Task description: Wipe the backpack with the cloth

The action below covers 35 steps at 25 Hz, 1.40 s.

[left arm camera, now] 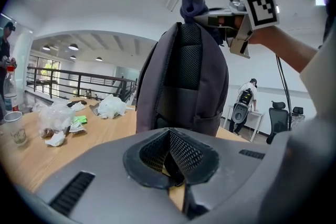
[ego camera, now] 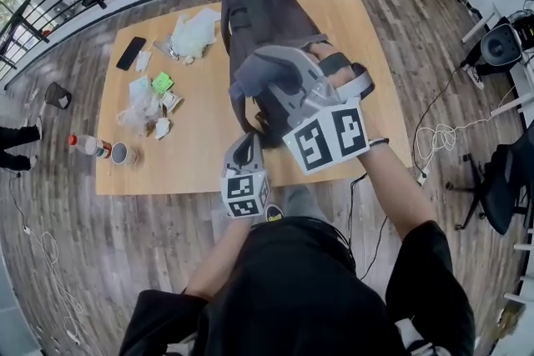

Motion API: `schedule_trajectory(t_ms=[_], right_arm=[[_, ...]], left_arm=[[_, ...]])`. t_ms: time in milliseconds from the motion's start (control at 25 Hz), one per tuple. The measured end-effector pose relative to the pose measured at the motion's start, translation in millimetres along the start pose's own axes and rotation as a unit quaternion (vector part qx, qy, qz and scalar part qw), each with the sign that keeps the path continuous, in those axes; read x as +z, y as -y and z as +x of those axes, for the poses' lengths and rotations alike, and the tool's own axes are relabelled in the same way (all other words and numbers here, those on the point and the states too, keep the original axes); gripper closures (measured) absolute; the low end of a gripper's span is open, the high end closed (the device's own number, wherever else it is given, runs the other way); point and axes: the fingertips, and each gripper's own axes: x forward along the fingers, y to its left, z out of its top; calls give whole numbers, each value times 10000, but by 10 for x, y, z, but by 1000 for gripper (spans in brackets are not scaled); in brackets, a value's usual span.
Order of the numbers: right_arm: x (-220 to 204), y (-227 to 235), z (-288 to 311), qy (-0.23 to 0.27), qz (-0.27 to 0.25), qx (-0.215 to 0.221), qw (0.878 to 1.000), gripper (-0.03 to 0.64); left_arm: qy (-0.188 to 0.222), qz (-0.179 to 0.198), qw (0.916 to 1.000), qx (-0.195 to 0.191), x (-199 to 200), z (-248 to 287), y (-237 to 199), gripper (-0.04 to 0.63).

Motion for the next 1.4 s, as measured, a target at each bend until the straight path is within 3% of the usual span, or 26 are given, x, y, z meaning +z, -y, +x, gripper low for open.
schedule_trajectory(t_ms=[80,200,280,480,600,720,840,1000,1240,1400], right_arm=[[132,-135,-2,112,-171,-44,9998,580],[20,-189,-185,349,820,-288,9956,580],[-86,-313,-349,424,1165,-426,9914,580],[-368,-1040,-424,146,1185,-342,9923,580],[-864,-1850,-296,-647,1290,607,9877,580],[-1635,-2849,-213,-1645,1756,1616,9571,580],[-1948,-3366,-329,-2183,2153,1952,9316,580],[-1908,-3220,-220,-2163,2123,2109,9293,580],[-1129,-2069,-201,-1232,1748,1270,9686,580],[-706,-1385,-310,-782,1669,803,9796,580]], left_arm=[[51,-43,10000,57,38,-21,-29,580],[98,-68,9998,136,69,-59,-121,581],[96,-129,9997,194,58,-68,-206,580],[-4,-336,9990,281,-35,-80,-373,580],[-22,-433,9988,237,-32,-55,-429,581],[9,-420,9990,156,32,-4,-536,580],[-93,-355,9992,142,2,-36,-650,580],[-183,-328,9993,40,23,45,-826,580],[-49,-256,9993,-281,243,46,-774,580],[83,-197,9990,-391,435,-30,-722,580]])
